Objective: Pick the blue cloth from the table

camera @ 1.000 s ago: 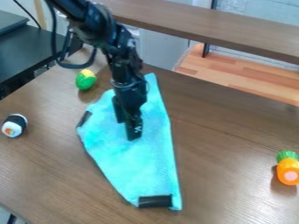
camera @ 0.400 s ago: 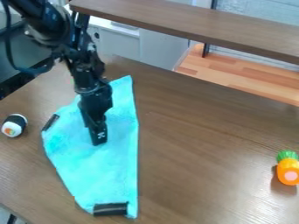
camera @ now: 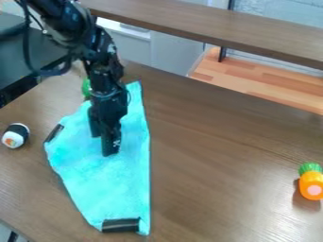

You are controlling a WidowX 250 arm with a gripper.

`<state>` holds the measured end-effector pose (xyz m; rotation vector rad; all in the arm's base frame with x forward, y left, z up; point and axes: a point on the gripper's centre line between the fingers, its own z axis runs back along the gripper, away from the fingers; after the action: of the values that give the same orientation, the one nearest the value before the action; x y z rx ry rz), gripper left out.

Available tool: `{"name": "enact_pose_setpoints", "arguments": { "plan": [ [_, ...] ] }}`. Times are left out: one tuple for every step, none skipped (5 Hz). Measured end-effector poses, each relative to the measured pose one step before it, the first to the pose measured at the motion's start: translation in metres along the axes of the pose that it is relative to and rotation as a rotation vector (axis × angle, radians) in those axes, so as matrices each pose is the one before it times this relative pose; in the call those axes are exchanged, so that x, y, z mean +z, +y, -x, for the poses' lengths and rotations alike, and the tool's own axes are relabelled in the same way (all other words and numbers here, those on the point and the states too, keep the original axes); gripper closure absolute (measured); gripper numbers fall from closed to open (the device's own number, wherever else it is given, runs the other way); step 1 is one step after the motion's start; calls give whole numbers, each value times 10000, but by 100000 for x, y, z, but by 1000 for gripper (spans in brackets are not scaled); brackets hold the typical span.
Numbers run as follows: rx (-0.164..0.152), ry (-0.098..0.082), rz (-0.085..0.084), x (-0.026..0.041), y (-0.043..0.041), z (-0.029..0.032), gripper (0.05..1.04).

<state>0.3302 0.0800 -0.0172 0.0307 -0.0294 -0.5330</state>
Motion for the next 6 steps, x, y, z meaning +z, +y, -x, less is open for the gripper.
{"name": "enact_pose_setpoints", "arguments": {
  "plan": [
    [485, 107, 413, -17, -706, -2203, 81],
    [117, -61, 405, 154, -1492, -2256, 82],
    [-229, -119, 186, 87, -2102, -2286, 83],
    [-43, -21, 180, -117, -1677, -2368, 83],
    [21, -1, 22, -204, -1440, -2553, 83],
    [-57, 16, 50, -111, -1434, -2389, 83]
  ]
}}
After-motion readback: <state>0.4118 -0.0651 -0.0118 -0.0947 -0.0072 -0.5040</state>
